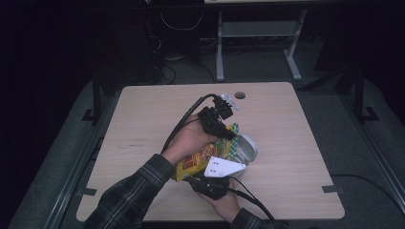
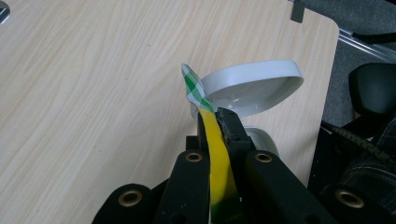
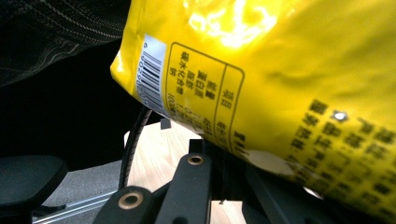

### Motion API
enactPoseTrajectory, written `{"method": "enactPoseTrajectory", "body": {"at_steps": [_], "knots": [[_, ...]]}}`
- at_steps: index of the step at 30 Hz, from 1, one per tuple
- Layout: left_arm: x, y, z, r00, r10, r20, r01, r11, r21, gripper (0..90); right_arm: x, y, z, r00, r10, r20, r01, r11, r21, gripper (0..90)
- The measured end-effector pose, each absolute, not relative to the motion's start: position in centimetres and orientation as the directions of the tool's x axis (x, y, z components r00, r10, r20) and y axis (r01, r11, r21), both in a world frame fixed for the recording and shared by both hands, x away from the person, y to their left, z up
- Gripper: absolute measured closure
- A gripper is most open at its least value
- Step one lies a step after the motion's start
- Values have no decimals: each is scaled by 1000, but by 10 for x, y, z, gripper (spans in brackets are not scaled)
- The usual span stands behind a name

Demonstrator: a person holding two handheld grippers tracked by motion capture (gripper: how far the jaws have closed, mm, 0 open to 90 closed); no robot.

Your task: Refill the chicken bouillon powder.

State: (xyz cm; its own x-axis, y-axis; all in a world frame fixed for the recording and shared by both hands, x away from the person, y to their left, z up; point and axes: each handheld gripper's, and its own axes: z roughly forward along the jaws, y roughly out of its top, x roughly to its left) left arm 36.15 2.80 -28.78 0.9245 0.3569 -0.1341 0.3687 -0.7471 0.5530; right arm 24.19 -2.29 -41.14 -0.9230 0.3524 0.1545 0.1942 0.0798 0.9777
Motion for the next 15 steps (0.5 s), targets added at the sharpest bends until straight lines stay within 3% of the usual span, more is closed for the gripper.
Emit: {"method": "enactPoseTrajectory", "body": {"at_steps": [15], "knots": [[362, 28, -289, 925, 358, -131, 368, -747, 554, 897, 242, -23, -411, -922, 353, 158, 197, 79, 977, 900]]}}
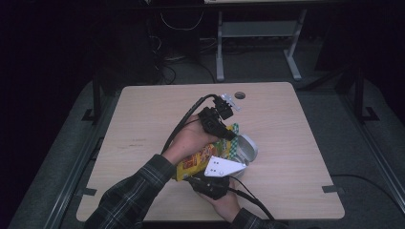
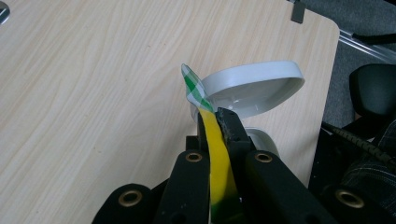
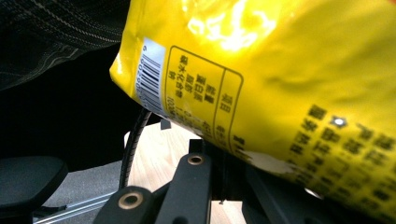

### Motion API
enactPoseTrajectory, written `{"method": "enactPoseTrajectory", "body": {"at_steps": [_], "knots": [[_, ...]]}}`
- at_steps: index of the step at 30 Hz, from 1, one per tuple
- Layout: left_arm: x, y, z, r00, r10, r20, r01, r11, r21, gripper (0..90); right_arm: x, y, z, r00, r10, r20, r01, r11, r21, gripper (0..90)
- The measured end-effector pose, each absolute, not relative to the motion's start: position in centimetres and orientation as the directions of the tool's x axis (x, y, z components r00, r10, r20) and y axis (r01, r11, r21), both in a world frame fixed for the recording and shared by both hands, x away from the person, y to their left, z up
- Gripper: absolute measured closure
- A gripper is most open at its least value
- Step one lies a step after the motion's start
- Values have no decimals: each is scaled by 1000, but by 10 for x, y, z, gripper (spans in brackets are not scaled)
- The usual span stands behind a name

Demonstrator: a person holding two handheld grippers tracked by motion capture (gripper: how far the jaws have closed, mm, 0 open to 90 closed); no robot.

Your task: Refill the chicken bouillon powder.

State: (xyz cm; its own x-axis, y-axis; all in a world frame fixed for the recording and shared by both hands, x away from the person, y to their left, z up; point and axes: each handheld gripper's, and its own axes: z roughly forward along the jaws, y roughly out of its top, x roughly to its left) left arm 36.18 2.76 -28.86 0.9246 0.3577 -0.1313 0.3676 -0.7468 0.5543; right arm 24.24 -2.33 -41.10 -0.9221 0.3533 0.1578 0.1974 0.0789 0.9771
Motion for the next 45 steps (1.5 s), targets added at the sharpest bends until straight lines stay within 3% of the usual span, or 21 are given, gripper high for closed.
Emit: {"method": "enactPoseTrajectory", "body": {"at_steps": [45], "knots": [[362, 27, -288, 920, 370, -129, 376, -745, 551, 897, 243, -24, -408, -923, 350, 162, 201, 79, 976, 900]]}}
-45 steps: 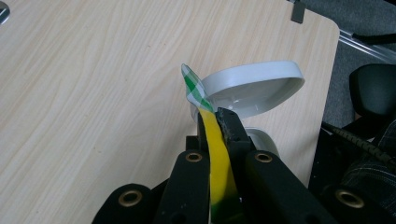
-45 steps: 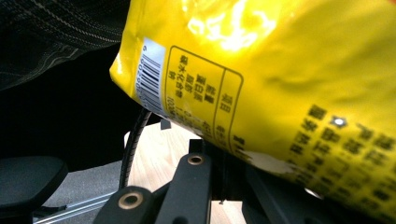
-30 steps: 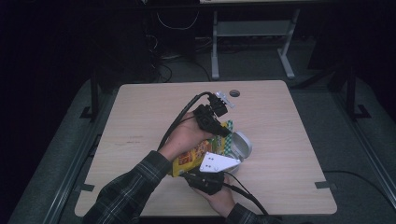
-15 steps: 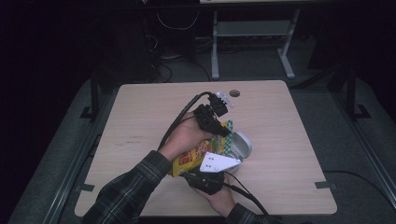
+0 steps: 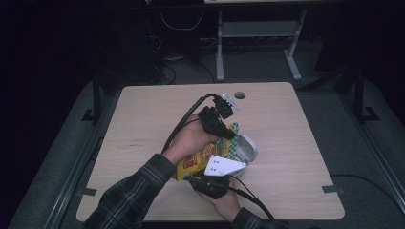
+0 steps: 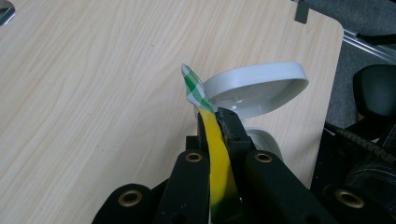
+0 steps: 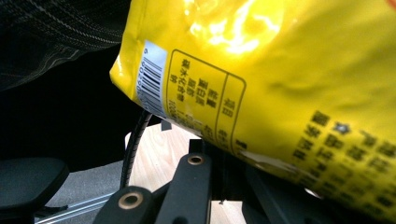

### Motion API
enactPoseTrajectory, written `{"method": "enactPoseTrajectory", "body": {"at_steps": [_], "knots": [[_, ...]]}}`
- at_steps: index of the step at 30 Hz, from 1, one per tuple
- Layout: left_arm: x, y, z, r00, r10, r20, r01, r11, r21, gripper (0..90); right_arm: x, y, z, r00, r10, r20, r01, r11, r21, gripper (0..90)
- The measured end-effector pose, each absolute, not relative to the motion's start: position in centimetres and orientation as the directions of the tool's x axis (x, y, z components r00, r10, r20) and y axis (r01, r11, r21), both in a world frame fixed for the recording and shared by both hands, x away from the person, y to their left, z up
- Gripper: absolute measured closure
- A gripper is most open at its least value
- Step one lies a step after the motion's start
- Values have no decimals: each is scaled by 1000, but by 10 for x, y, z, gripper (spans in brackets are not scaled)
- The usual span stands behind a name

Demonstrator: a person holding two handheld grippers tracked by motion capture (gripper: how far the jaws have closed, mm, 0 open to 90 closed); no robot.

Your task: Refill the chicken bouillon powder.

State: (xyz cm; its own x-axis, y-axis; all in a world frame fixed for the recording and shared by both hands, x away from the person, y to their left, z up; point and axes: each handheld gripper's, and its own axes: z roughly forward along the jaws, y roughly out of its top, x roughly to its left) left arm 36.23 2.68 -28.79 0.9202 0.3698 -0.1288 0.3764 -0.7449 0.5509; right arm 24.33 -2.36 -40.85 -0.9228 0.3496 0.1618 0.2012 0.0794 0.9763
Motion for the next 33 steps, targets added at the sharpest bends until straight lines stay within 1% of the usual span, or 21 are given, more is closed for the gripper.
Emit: {"method": "enactPoseTrajectory", "body": {"at_steps": [33], "knots": [[363, 25, -288, 921, 371, -120, 373, -748, 549, 897, 244, -24, -408, -921, 352, 168, 206, 72, 976, 900]]}}
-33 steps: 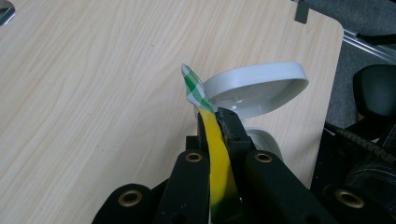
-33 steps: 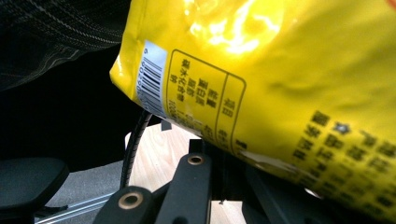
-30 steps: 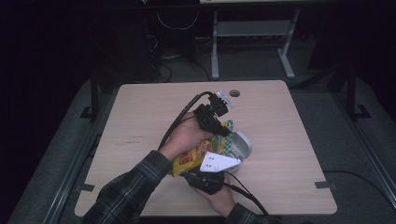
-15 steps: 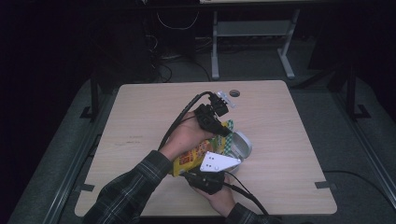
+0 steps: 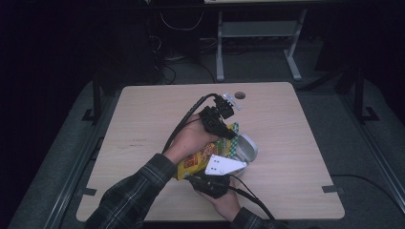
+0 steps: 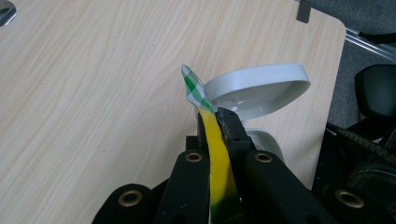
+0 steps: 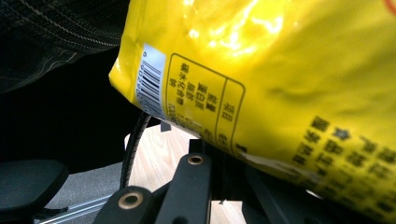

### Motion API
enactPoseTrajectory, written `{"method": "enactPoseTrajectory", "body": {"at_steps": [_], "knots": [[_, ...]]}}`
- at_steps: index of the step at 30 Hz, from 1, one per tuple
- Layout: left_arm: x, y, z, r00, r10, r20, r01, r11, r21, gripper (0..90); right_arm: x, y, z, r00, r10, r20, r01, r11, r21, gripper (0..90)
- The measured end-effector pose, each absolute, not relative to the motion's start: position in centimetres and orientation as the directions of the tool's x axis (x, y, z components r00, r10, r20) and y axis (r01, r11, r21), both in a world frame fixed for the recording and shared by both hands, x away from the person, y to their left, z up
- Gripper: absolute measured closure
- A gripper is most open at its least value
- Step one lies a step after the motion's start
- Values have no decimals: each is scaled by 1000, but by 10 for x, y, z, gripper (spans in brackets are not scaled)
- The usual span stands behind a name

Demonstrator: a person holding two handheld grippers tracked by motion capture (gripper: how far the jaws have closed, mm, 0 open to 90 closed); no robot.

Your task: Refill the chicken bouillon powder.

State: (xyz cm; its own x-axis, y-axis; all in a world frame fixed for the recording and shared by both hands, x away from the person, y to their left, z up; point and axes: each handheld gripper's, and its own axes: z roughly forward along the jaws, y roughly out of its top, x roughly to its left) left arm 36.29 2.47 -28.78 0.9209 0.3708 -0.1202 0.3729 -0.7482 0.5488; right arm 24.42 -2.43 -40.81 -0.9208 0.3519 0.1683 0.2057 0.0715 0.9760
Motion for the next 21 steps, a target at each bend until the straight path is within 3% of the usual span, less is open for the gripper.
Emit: {"method": "enactPoseTrajectory", "body": {"at_steps": [21], "knots": [[363, 22, -288, 920, 372, -120, 375, -751, 543, 896, 245, -25, -408, -921, 349, 175, 210, 65, 976, 900]]}}
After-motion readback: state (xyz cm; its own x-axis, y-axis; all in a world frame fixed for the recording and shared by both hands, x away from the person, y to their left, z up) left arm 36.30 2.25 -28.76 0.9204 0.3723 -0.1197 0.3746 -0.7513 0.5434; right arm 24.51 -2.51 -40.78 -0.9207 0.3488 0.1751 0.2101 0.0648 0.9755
